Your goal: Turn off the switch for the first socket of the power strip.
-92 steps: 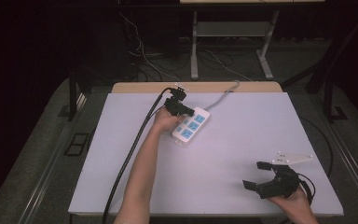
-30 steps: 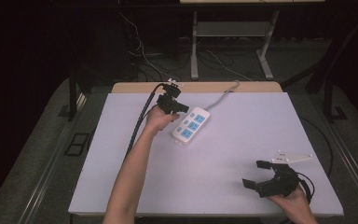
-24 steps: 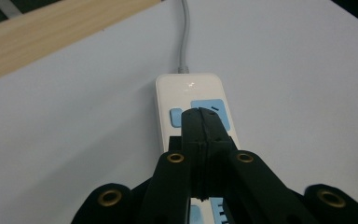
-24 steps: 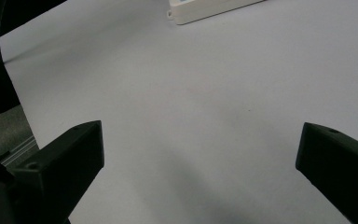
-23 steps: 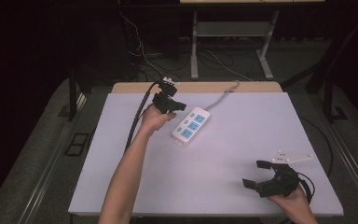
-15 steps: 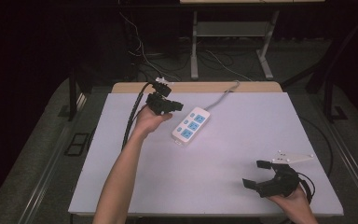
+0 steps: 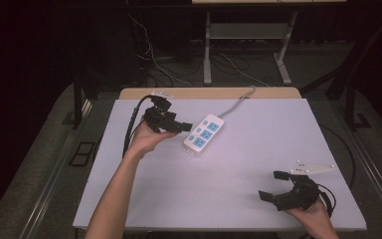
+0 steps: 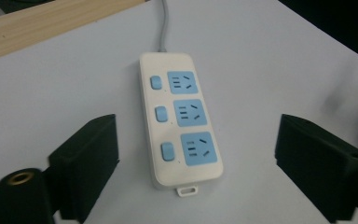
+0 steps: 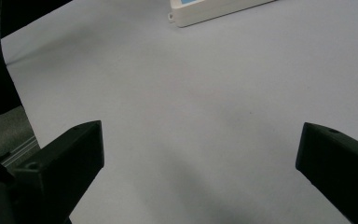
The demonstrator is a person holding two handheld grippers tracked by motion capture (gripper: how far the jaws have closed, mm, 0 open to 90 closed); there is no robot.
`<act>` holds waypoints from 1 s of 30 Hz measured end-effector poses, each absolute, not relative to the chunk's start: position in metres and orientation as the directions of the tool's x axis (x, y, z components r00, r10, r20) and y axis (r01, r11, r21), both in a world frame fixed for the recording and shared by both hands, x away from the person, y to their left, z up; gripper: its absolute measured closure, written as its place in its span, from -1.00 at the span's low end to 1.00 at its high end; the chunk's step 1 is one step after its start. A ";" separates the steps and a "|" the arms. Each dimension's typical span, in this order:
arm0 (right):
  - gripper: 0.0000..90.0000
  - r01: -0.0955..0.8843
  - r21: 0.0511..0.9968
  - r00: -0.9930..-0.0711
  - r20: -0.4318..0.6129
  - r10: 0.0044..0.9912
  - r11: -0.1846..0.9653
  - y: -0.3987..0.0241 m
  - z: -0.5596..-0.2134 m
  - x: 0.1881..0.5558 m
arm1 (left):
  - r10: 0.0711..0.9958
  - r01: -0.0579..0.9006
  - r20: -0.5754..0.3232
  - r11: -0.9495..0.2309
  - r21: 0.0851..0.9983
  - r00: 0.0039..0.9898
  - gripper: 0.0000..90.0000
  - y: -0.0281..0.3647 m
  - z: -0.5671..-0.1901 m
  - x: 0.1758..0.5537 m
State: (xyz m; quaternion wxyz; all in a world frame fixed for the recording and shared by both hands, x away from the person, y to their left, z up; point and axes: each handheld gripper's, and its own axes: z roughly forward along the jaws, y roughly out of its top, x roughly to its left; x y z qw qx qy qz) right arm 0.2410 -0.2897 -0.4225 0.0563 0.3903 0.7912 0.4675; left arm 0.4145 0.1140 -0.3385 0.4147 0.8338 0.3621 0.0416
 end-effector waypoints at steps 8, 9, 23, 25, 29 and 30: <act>-0.98 0.566 0.784 -0.687 0.278 0.671 0.254 -0.291 -0.422 0.240 | 0.627 0.554 -0.223 -0.400 0.730 0.747 -1.00 0.120 -0.339 0.390; -0.98 0.564 0.785 -0.688 0.277 0.671 0.255 -0.291 -0.422 0.240 | 0.625 0.546 -0.219 -0.397 0.738 0.750 -1.00 0.121 -0.340 0.387; -0.98 0.562 0.788 -0.688 0.277 0.671 0.251 -0.291 -0.422 0.240 | 0.620 0.495 -0.205 -0.341 0.799 0.758 -1.00 0.142 -0.345 0.342; -0.98 0.563 0.788 -0.687 0.278 0.671 0.251 -0.291 -0.422 0.240 | 0.617 0.490 -0.209 -0.328 0.808 0.759 -1.00 0.145 -0.346 0.337; -0.98 0.562 0.789 -0.687 0.279 0.671 0.247 -0.290 -0.421 0.240 | 0.615 0.478 -0.212 -0.307 0.823 0.759 -1.00 0.150 -0.352 0.324; -0.98 0.562 0.790 -0.687 0.280 0.671 0.246 -0.290 -0.421 0.240 | 0.613 0.474 -0.210 -0.305 0.826 0.762 -1.00 0.152 -0.355 0.320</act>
